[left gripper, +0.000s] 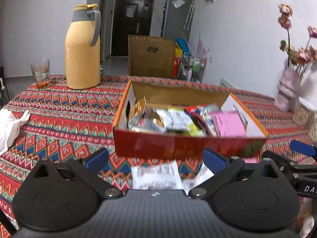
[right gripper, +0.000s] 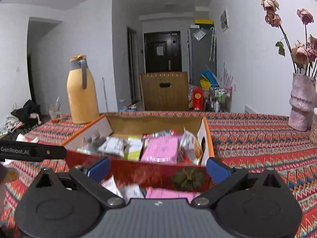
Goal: Organize snacks
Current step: 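Move both tools back to the snack pile, then grasp another pink snack packet with the right tool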
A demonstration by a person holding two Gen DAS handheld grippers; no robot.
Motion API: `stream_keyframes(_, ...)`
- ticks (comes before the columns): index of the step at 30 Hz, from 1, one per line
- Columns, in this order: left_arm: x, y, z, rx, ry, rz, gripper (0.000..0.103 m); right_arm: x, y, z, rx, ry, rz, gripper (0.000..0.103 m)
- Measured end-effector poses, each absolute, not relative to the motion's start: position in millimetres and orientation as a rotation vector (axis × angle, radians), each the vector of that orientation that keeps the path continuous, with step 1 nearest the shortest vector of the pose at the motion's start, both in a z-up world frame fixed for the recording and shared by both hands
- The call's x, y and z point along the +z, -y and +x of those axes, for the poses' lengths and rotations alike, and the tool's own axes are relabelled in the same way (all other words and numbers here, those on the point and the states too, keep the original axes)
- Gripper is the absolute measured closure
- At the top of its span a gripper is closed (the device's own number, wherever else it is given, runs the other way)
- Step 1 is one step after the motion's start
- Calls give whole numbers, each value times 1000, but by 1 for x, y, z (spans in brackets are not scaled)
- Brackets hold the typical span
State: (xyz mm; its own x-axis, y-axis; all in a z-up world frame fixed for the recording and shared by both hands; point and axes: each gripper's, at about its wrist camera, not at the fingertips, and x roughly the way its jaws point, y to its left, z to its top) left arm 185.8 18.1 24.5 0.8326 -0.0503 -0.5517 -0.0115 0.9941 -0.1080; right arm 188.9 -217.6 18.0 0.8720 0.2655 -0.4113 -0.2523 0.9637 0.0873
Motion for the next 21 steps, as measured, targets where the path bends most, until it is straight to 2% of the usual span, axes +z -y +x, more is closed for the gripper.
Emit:
stream_keyframes(9,-18,-23,176,-35,-649,-118,0,-16,224,168,260,-544,21,0)
stream_keyframes(21,-25,-30,174,-26,-612,-137,0,-26,218,202,183,-658,7,0)
